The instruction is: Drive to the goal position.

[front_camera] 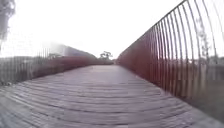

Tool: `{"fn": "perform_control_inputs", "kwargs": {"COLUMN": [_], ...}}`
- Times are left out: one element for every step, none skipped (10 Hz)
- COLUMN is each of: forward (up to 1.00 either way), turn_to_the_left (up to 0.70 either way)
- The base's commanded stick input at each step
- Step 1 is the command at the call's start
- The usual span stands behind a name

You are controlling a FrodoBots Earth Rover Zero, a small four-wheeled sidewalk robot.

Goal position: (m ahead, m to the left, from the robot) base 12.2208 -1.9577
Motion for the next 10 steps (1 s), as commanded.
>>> {"fn": "perform_control_inputs", "kwargs": {"forward": [0.7,0.7,0.7,0.7,0.7,0.7,0.7,0.7,0.7,0.7], "turn_to_the_left": [-0.14,-0.14,-0.14,-0.14,-0.14,-0.14,-0.09,-0.04,0.0,0.0]}}
